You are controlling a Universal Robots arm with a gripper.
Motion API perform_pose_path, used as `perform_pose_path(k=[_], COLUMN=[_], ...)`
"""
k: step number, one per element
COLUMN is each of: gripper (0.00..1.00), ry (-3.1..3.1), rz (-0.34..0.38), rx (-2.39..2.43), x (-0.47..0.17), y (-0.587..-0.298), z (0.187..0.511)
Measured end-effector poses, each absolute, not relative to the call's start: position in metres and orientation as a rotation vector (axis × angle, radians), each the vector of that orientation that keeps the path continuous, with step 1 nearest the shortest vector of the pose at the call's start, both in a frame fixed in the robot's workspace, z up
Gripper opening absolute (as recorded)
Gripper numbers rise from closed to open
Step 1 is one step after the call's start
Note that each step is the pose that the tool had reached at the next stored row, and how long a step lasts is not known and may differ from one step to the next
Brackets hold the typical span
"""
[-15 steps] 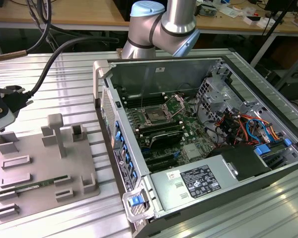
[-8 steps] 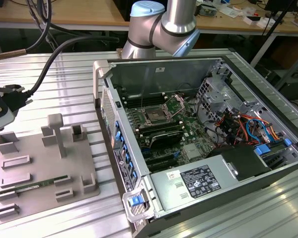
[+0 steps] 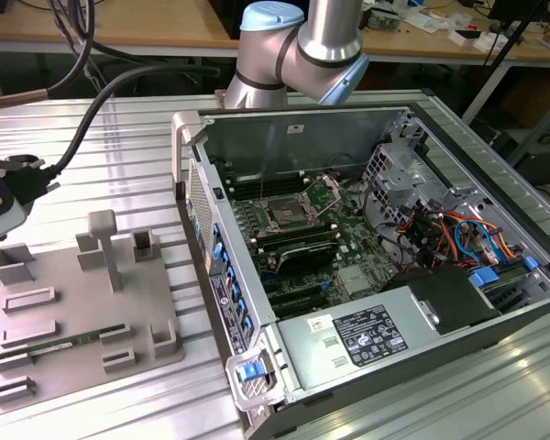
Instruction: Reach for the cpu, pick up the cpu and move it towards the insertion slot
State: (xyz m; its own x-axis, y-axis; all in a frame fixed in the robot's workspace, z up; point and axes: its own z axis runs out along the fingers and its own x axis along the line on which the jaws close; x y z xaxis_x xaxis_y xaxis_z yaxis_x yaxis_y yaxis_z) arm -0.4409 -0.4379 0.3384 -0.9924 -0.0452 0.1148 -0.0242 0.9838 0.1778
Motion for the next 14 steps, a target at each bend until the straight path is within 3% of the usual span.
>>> perform_pose_path(k=[14], gripper=[0.55], ry=[-3.005], rz=[-0.276], rx=[0.053], x=[-0.4409], y=[-0.4379], z=[0.3444])
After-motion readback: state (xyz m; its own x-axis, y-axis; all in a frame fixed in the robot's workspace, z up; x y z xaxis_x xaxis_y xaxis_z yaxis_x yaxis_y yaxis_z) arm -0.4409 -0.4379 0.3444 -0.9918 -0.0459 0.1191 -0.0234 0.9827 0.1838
